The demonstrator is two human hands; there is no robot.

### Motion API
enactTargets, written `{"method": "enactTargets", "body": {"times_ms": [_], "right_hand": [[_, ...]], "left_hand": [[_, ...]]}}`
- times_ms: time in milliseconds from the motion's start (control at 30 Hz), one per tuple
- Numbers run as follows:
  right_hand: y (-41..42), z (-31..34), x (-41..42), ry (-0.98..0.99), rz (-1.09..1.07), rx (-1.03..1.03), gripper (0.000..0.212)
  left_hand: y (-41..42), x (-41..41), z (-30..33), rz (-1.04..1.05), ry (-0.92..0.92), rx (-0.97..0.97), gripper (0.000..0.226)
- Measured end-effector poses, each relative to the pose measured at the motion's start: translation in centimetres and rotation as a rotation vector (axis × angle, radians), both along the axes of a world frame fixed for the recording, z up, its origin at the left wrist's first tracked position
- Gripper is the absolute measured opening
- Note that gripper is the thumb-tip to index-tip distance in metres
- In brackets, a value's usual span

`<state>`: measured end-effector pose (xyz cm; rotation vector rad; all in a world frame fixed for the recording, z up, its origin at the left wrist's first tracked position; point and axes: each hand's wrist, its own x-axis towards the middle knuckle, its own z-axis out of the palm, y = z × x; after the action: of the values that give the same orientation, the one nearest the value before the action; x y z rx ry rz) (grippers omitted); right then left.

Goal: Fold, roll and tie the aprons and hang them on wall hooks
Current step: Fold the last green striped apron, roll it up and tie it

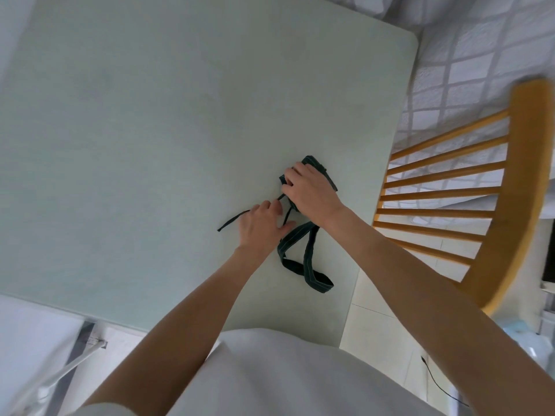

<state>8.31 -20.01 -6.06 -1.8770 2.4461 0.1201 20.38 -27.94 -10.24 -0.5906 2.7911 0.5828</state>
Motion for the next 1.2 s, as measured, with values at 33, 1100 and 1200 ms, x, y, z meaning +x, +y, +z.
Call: {"method": "enactTargets", "body": {"times_ms": [33,1100,1200], "right_hand": [[-0.2,-0.1,0.1,0.01,0.053,0.029,0.02],[-0.3,-1.6,1.8,-0.668,-0.3,-0.141,0.012],[-0.6,-1.3,2.2,-0.793,-0.398,-0.185,0.024]], "left_hand": [[0.1,-0.1,0.0,-0.012,-0.044,-0.028,0.041],[-4.8,0.1,3.9,0.474,0.288,0.608,0.009],[-4.4,0.3,4.3,0.505,0.34,0.757,0.006]]}}
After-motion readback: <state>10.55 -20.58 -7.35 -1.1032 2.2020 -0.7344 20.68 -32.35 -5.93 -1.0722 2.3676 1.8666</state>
